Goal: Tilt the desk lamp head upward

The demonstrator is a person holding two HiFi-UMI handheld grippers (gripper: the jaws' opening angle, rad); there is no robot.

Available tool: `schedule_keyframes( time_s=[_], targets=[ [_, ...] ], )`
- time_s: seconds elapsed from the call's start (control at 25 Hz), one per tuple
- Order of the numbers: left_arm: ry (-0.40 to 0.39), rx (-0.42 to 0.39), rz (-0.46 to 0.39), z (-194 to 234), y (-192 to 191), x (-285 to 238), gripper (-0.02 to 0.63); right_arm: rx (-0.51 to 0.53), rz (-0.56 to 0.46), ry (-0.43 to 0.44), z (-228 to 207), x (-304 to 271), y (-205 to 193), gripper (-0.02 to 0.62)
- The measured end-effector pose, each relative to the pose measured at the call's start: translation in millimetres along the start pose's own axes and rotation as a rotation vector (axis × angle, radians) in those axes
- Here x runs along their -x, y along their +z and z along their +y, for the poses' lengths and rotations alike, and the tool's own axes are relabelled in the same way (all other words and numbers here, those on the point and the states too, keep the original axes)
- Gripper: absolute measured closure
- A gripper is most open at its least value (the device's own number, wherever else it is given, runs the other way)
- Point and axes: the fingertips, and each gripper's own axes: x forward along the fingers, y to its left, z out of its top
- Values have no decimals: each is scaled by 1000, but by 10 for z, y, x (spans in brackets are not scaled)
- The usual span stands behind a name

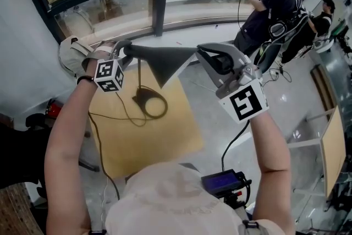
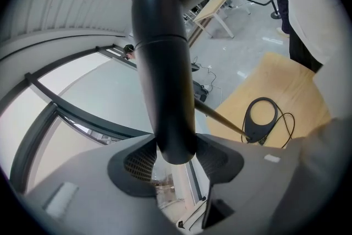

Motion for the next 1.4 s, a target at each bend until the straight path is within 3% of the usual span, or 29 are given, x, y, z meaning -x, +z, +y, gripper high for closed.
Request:
schedule_keyframes(
  time_s=[0.16, 0.6, 0.96, 1.24, 1.4],
  targets=[
    [-30, -24, 11, -90, 9, -13, 391, -22, 3, -3, -139, -109, 103, 565],
    [-48, 63, 2, -181, 28, -43, 391, -58, 31, 32, -342, -349, 240, 558],
    [-41, 75, -9, -183, 40, -36, 390, -10, 50, 42, -330, -332, 253, 555],
    [-5, 60, -7, -175, -12, -3, 360, -51, 15, 13, -317, -312, 248, 527],
    [31, 136, 1, -130, -173, 127, 360, -79, 5, -13, -314, -265, 244, 502]
  ],
)
